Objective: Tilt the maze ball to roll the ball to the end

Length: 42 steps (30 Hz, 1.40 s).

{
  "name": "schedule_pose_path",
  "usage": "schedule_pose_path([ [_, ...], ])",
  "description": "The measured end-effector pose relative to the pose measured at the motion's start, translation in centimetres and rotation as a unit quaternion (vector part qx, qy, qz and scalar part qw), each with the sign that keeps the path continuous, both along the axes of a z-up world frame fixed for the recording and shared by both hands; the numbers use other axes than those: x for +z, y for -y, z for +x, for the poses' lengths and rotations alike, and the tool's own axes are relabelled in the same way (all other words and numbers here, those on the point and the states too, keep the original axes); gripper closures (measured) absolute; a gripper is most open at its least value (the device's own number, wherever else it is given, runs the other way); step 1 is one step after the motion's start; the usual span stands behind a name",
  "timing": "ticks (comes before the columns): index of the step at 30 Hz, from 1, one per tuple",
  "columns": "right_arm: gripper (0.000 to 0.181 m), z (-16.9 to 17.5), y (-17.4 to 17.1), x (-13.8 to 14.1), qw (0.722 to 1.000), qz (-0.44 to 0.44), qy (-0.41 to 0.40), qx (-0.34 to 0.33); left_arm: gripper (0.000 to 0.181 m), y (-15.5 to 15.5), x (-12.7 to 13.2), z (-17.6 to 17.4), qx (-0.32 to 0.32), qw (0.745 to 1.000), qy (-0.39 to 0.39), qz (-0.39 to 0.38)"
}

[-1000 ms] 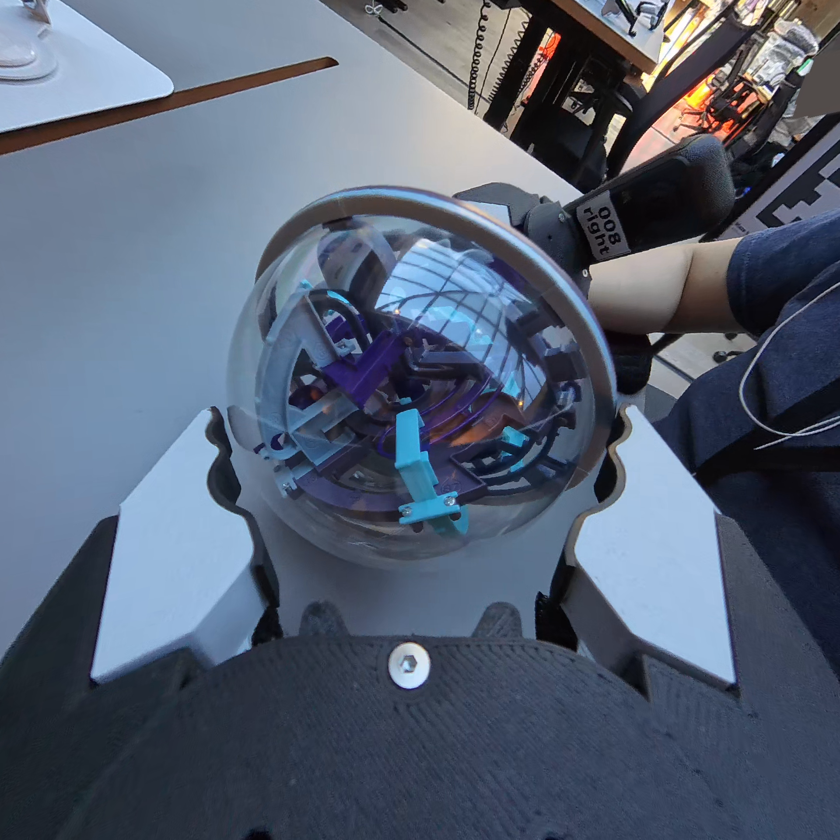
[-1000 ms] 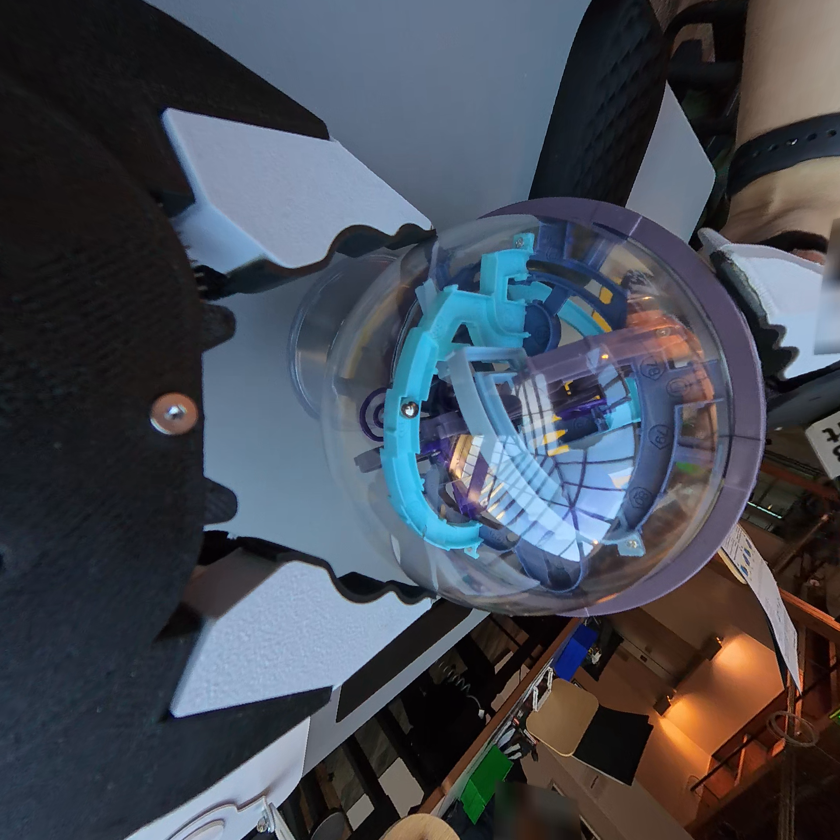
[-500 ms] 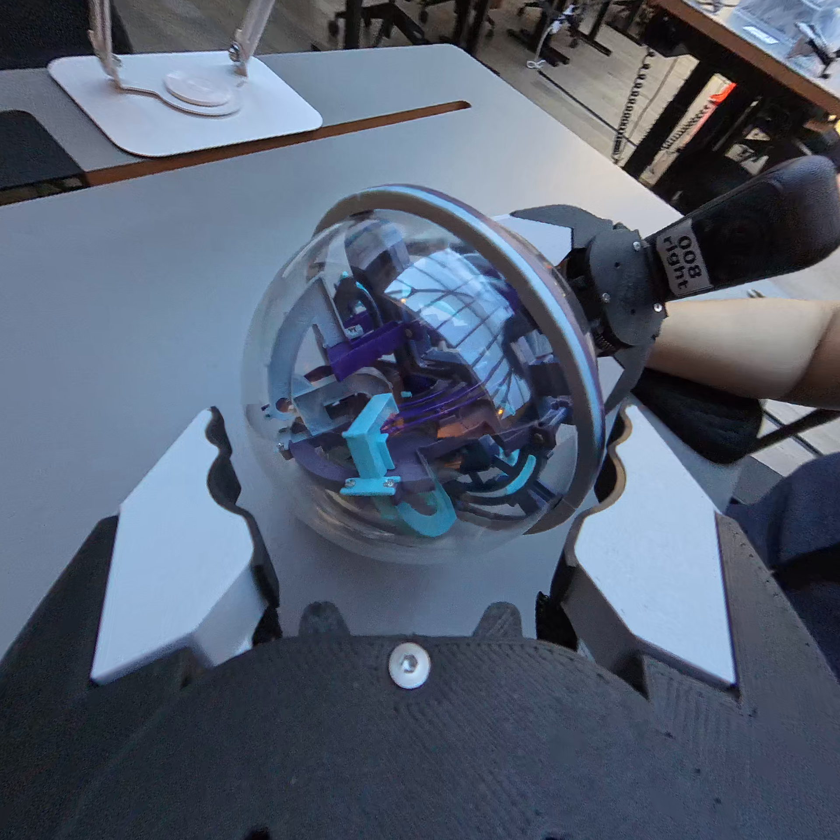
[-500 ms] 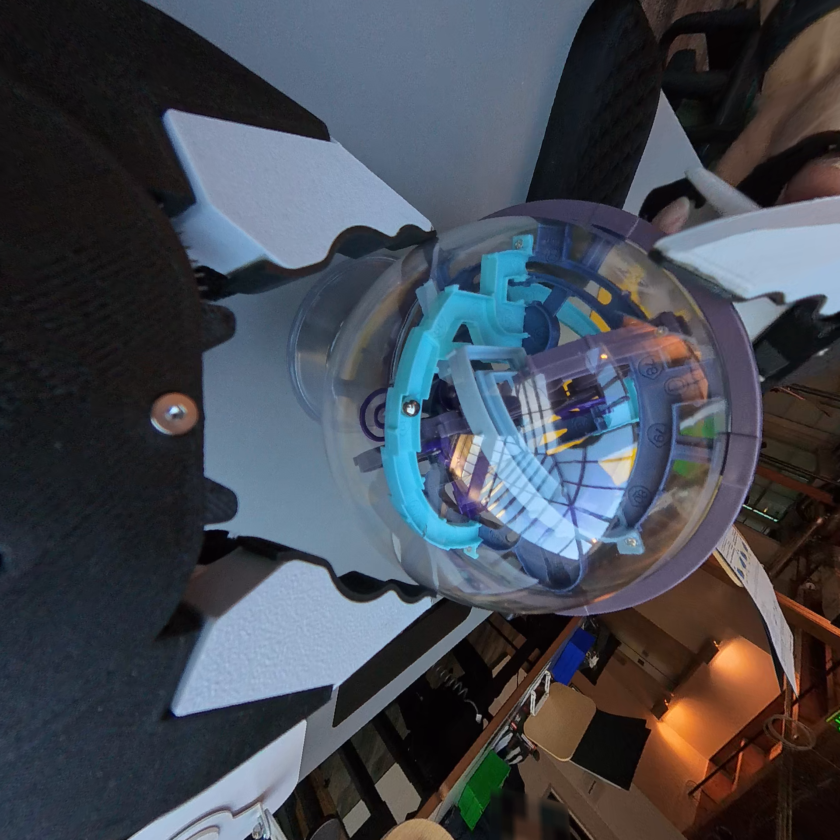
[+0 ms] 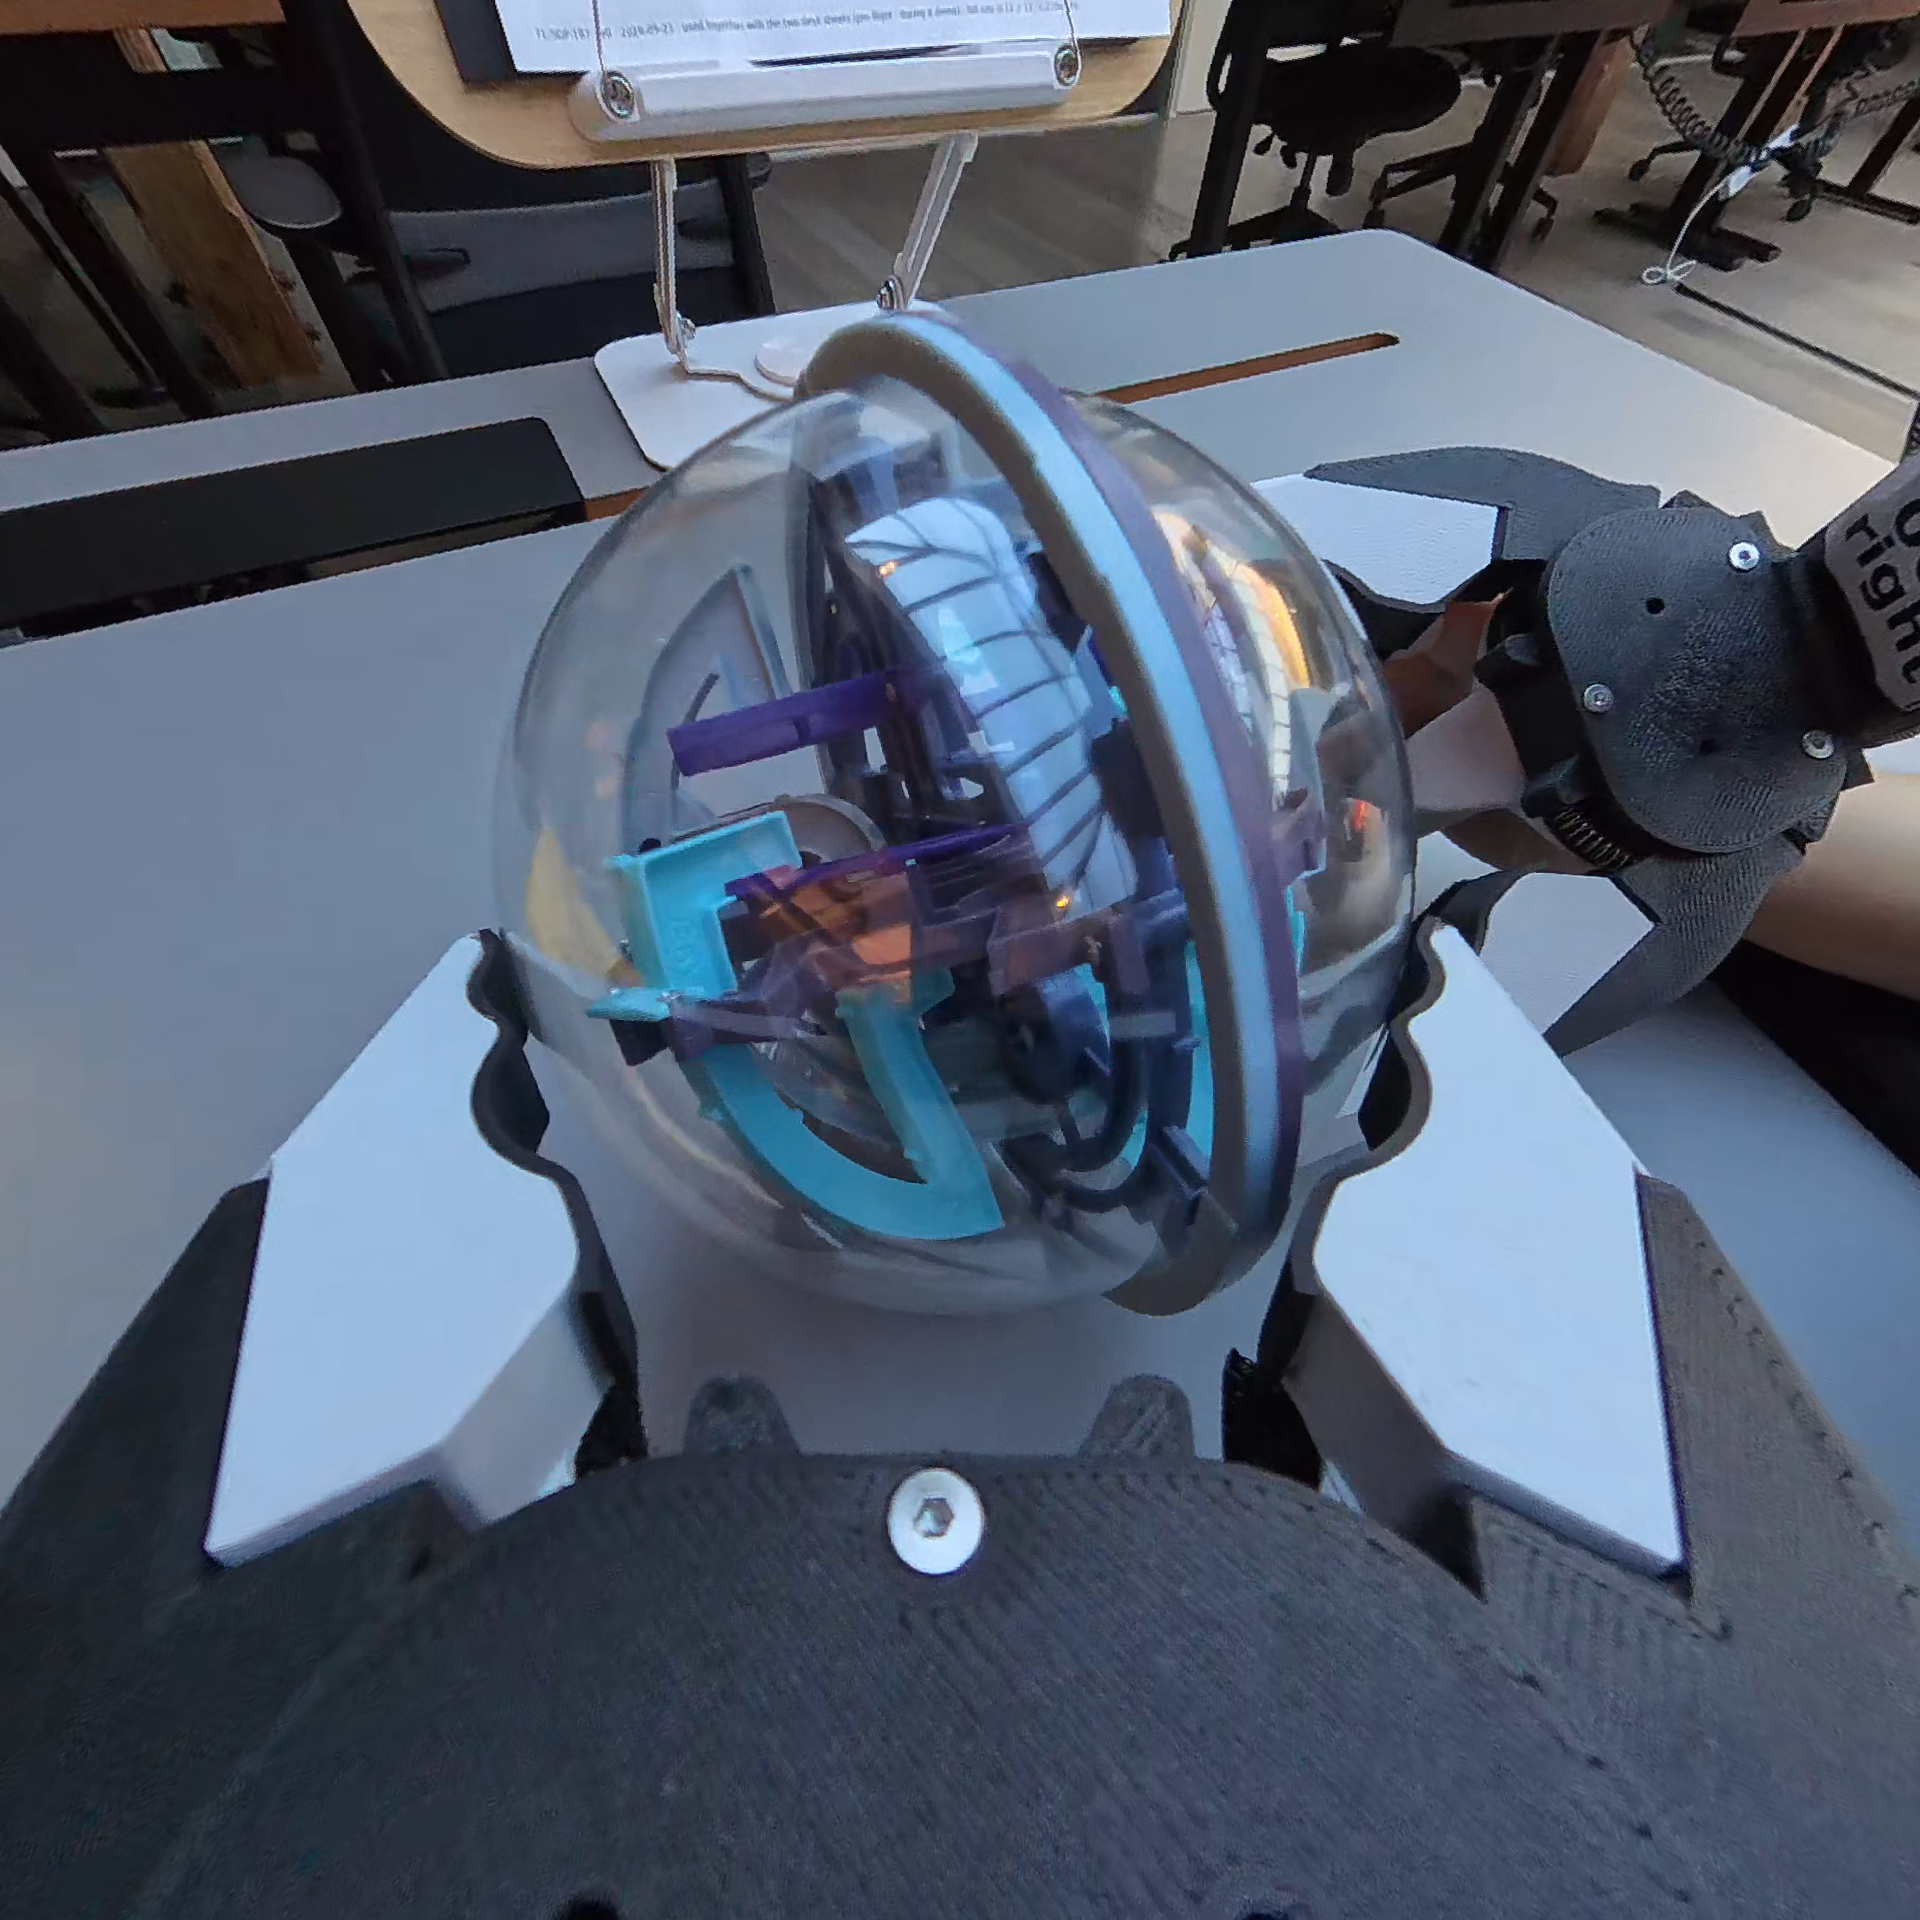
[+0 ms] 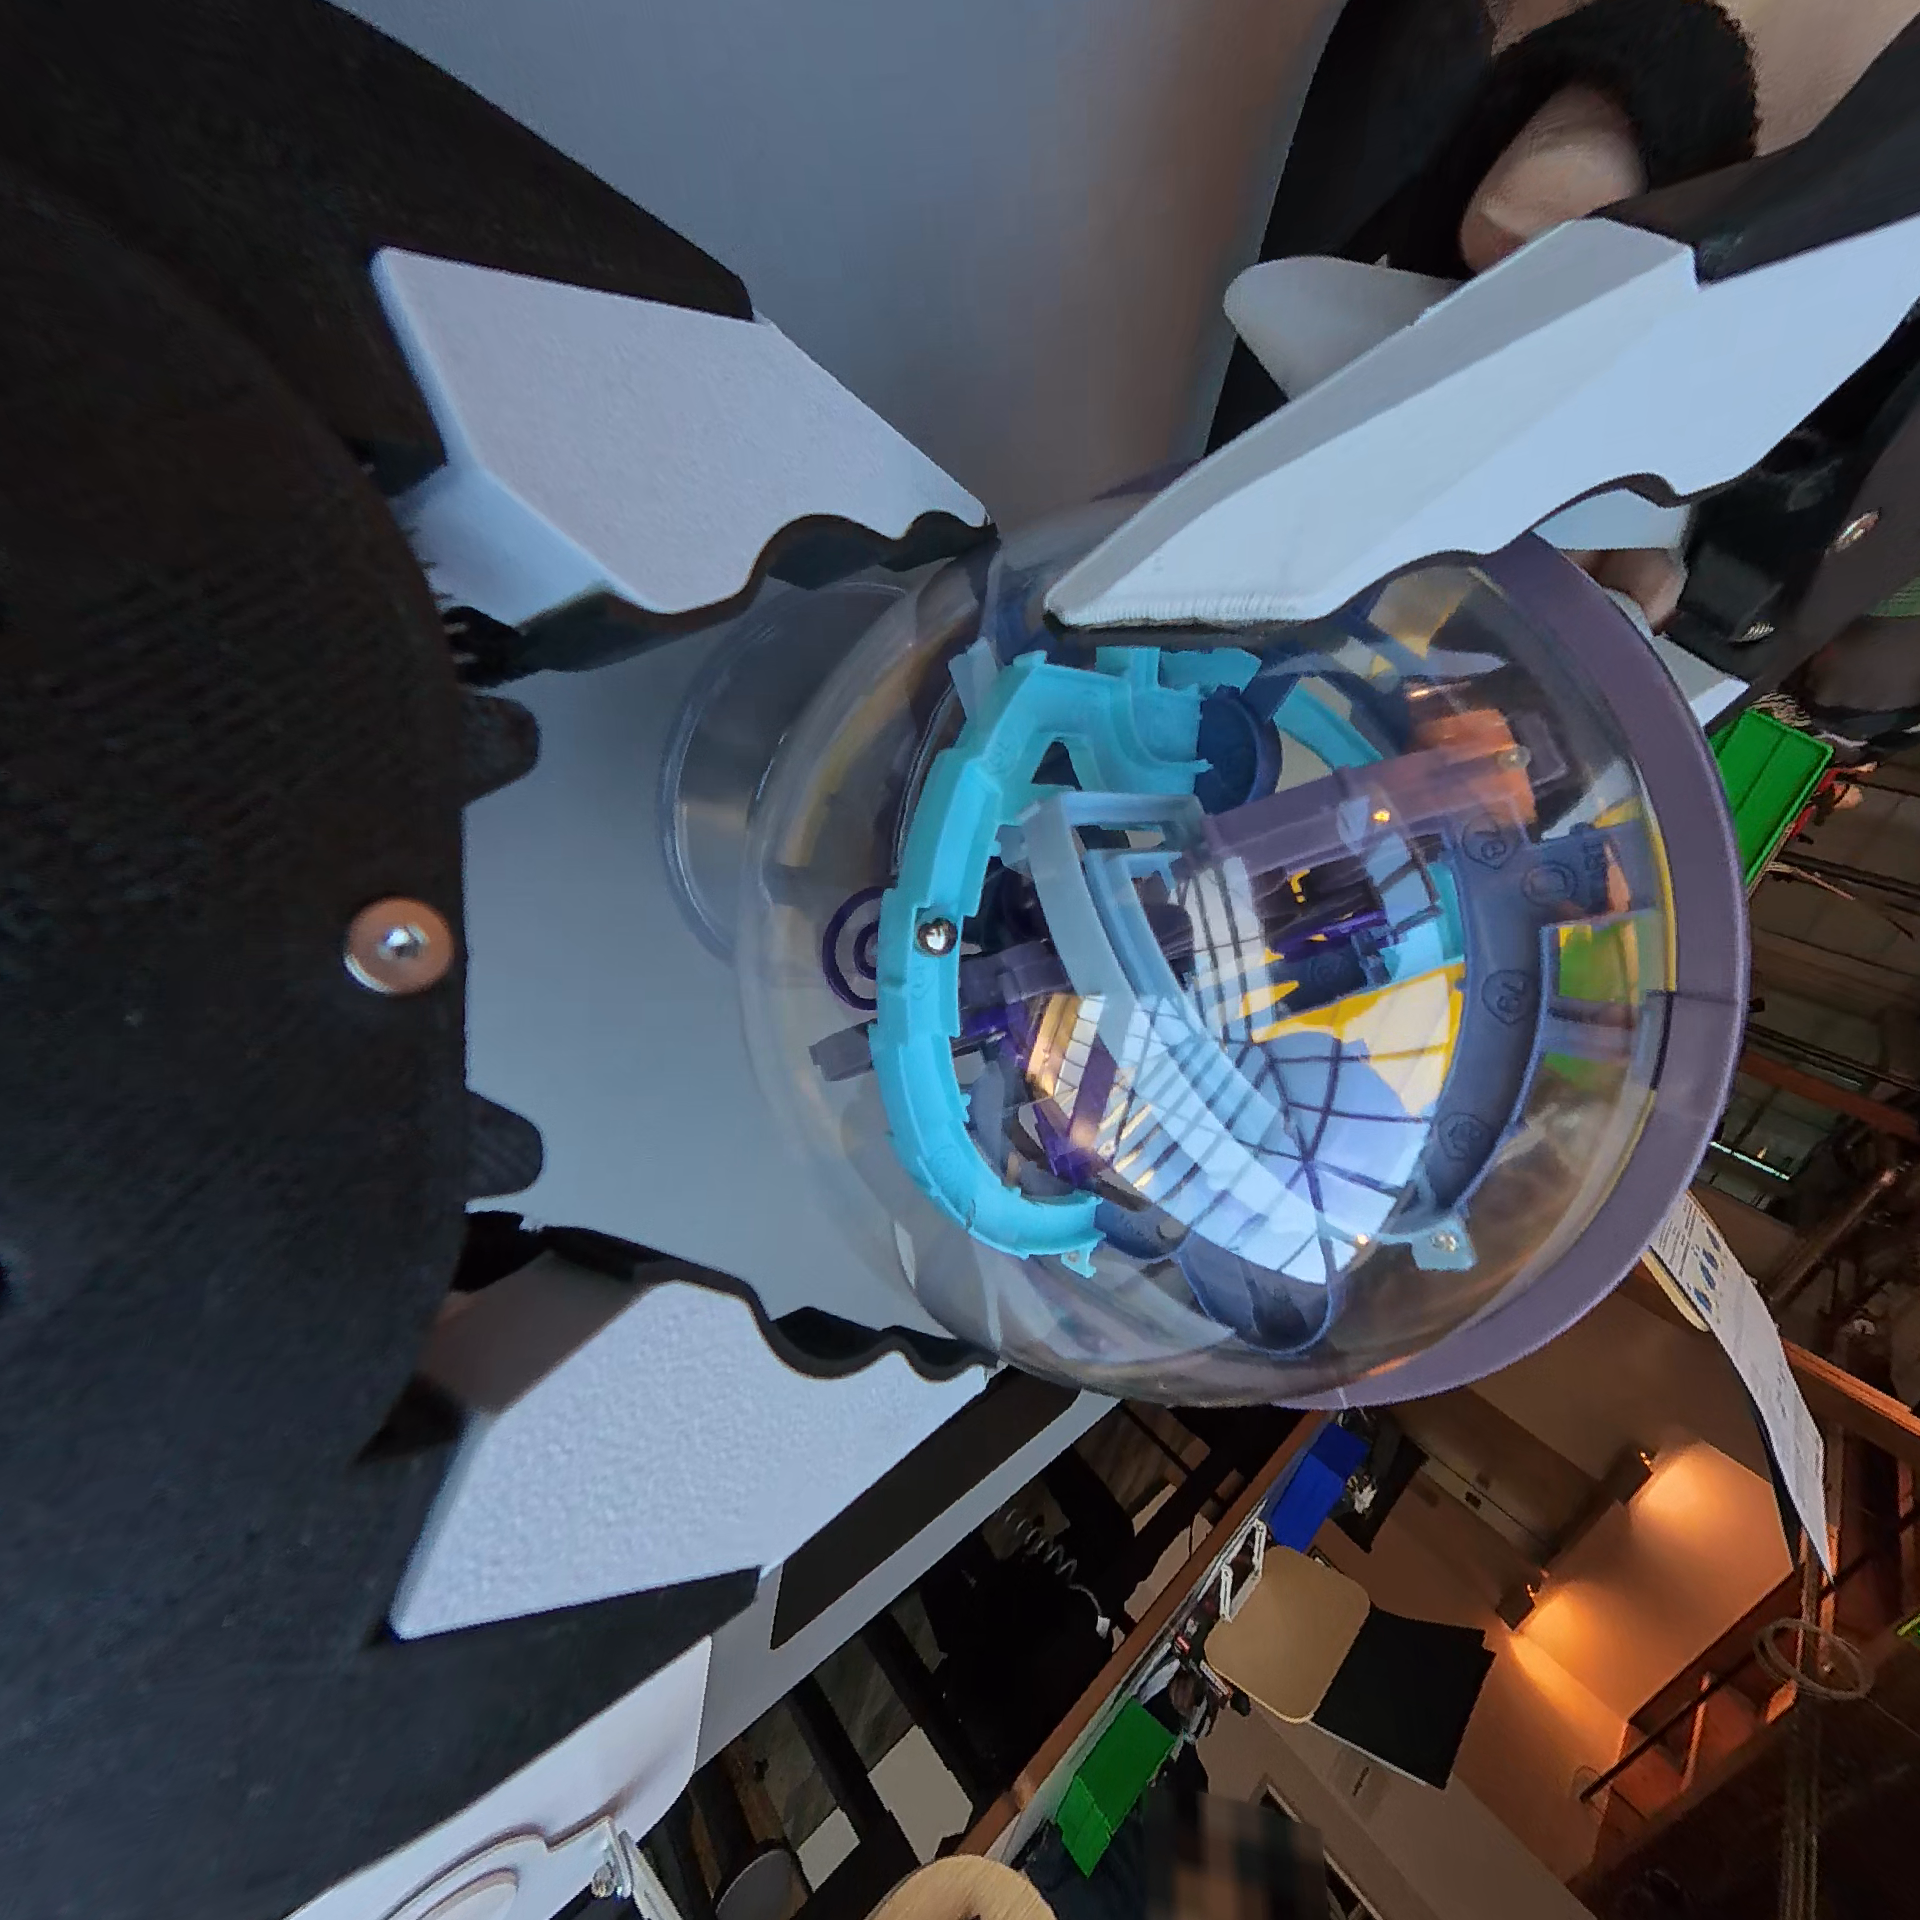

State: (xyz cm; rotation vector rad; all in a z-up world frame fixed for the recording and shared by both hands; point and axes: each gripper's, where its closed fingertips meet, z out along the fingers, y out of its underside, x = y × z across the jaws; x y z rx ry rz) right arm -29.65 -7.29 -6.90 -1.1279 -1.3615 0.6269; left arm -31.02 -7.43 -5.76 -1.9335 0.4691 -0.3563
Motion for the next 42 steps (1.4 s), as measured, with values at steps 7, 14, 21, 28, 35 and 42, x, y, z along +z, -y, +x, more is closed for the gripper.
schedule_pose_path([
  [7, 0.038, 0.1, 0.2, 0.0, 1.0, 0.008, 0.004, 0.01, 0.024, 0.1, -0.1, -0.2, -0.029, 0.999, 0.01, 0.015],
  [14, 0.038, 0.9, 0.5, -0.1, 0.999, 0.001, 0.017, 0.041, 0.024, 0.1, -0.1, -0.2, -0.093, 0.995, 0.004, 0.023],
  [21, 0.032, 2.4, -0.1, 0.8, 0.997, -0.035, 0.009, 0.065, 0.024, 0.2, -0.3, -0.1, -0.165, 0.985, -0.032, 0.028],
  [28, 0.028, 2.0, -2.2, 1.9, 0.983, -0.142, -0.002, 0.117, 0.026, 0.3, -0.4, -0.2, -0.22, 0.975, -0.024, 0.024],
  [35, 0.026, 0.2, -1.1, 1.2, 0.972, -0.128, 0.103, 0.167, 0.028, 0.5, -0.5, -0.3, -0.284, 0.958, -0.03, 0.022],
  [42, 0.026, -0.5, 0.0, 0.1, 0.961, -0.13, 0.149, 0.193, 0.028, 0.7, -0.1, 0.0, -0.335, 0.941, -0.04, 0.014],
])
